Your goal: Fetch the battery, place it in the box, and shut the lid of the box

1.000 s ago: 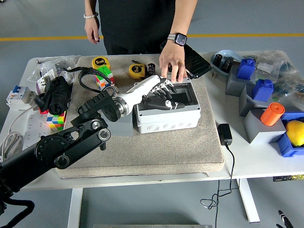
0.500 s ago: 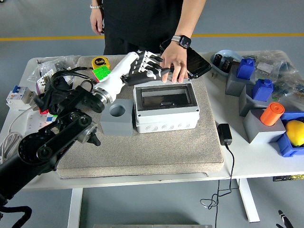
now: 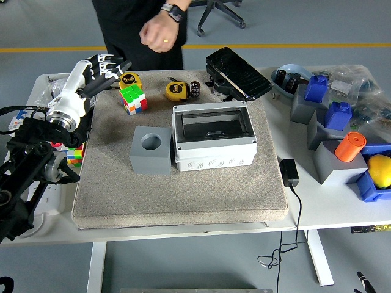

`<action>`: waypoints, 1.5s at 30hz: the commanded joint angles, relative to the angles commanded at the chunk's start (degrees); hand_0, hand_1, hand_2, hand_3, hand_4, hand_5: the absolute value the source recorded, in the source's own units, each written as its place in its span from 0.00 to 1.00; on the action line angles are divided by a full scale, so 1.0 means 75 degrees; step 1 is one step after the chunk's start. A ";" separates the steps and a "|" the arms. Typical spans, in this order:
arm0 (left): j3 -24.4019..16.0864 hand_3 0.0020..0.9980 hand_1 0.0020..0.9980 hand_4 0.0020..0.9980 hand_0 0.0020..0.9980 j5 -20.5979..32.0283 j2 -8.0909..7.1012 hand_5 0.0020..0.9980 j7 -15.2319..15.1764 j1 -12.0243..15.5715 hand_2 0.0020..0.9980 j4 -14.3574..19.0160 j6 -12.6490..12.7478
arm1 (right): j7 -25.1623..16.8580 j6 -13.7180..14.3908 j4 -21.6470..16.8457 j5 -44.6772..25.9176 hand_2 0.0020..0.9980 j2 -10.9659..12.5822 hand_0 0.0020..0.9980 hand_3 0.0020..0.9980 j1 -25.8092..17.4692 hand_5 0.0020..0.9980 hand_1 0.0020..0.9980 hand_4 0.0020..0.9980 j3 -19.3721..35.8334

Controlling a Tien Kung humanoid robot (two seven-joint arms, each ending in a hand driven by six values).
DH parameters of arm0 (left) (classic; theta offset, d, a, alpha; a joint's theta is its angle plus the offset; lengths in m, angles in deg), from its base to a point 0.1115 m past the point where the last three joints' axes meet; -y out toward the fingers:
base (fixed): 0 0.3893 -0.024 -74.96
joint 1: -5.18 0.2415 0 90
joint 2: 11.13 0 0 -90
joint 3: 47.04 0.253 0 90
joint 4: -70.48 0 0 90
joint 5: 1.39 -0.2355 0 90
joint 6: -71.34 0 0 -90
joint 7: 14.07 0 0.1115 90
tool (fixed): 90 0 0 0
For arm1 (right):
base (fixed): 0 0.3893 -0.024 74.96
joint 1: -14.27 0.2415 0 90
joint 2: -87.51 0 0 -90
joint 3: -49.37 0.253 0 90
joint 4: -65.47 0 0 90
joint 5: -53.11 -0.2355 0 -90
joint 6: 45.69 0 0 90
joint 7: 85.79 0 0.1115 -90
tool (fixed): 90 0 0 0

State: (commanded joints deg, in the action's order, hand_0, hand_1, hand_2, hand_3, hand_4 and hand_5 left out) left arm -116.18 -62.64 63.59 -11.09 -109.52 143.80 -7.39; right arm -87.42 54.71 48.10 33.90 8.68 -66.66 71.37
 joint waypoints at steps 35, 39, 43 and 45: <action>-0.0333 0.61 0.64 0.97 0.61 -0.0041 -0.0355 0.43 0.0129 0.0313 0.60 0.0011 -0.0198 | 0.0135 -0.0118 0.0010 -0.0008 0.65 0.0111 0.73 0.60 0.0115 0.62 0.67 1.00 -0.0159; -0.0257 0.61 0.64 0.97 0.61 -0.0053 -0.0414 0.42 0.0108 0.0301 0.60 0.0003 -0.0200 | 0.0147 -0.0128 0.0013 -0.0029 0.65 0.0138 0.73 0.60 0.0118 0.62 0.67 1.00 -0.0208; -0.0250 0.61 0.64 0.97 0.61 -0.0045 -0.0425 0.43 0.0082 0.0297 0.60 0.0001 -0.0196 | 0.0149 -0.0126 0.0008 -0.0007 0.66 0.0163 0.73 0.60 0.0126 0.62 0.67 1.00 -0.0207; -0.0264 0.61 0.64 0.97 0.61 -0.0047 -0.0423 0.43 0.0074 0.0306 0.60 0.0003 -0.0199 | 0.0150 -0.0125 0.0004 0.0015 0.66 0.0175 0.73 0.60 0.0118 0.62 0.67 1.00 -0.0215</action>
State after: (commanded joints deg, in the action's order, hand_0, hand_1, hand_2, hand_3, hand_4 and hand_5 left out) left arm -118.16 -62.99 60.41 -10.54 -107.22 143.82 -8.89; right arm -86.30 53.77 48.13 34.01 9.99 -65.77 69.76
